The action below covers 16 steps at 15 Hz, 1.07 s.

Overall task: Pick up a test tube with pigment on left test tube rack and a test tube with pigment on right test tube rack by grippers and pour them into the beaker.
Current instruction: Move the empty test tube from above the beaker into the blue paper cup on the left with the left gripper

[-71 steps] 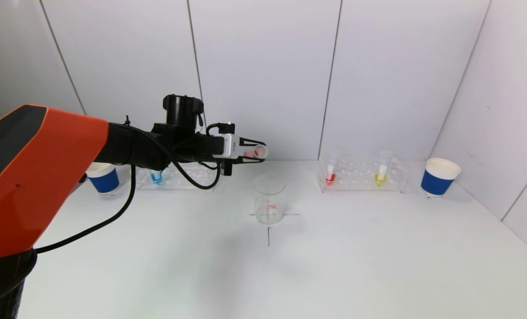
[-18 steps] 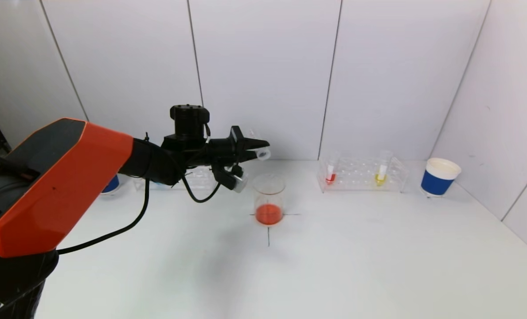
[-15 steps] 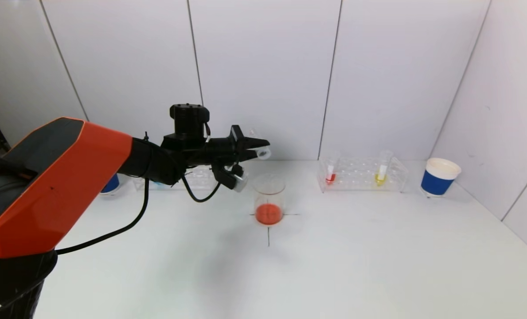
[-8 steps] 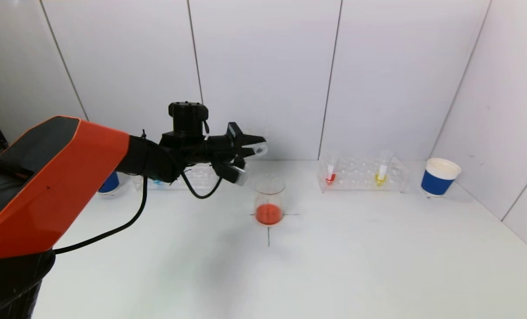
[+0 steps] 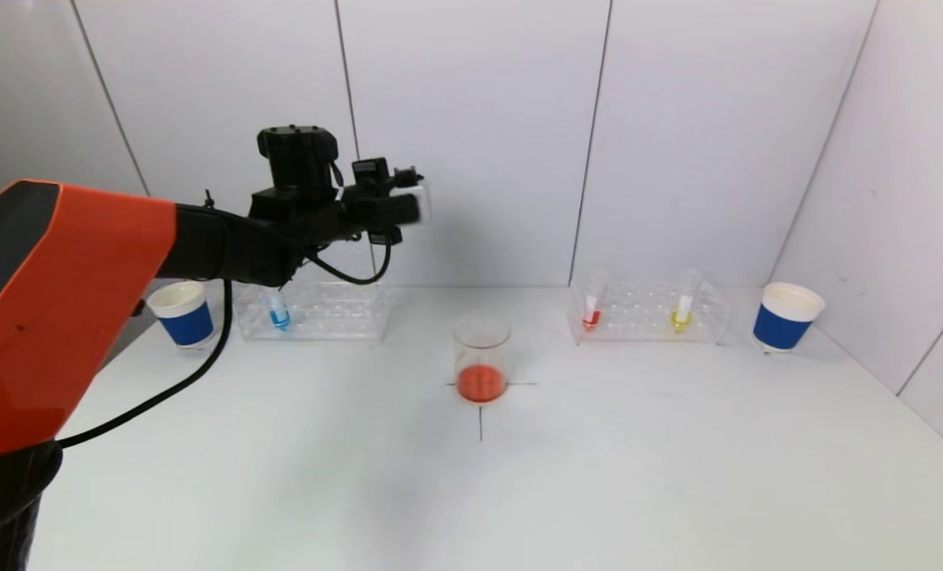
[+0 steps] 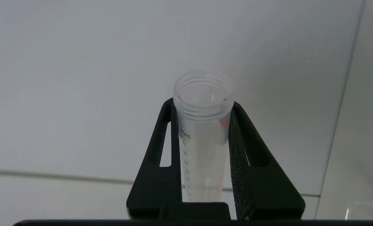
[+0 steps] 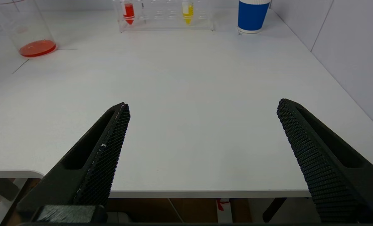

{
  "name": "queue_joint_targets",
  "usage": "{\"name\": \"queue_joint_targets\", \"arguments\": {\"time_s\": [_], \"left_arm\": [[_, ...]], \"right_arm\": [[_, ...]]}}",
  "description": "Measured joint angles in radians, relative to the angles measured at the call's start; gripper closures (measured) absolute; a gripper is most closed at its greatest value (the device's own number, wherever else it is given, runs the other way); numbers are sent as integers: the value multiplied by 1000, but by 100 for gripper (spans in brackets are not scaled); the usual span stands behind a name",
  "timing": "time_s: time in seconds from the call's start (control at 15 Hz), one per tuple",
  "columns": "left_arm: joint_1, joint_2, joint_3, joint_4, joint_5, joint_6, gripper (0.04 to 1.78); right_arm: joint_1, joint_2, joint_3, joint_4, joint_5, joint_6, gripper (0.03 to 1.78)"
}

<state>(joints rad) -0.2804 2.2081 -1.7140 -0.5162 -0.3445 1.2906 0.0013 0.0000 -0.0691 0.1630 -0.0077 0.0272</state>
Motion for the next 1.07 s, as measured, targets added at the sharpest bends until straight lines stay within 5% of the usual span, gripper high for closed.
{"name": "queue_joint_targets", "arguments": {"time_s": [0.6, 1.07], "left_arm": [[73, -267, -101, 457, 375, -756, 137], [202, -373, -100, 535, 436, -996, 137]], "right_arm": [[0, 0, 0, -1, 0, 0, 10], [0, 0, 0, -1, 0, 0, 10]]}}
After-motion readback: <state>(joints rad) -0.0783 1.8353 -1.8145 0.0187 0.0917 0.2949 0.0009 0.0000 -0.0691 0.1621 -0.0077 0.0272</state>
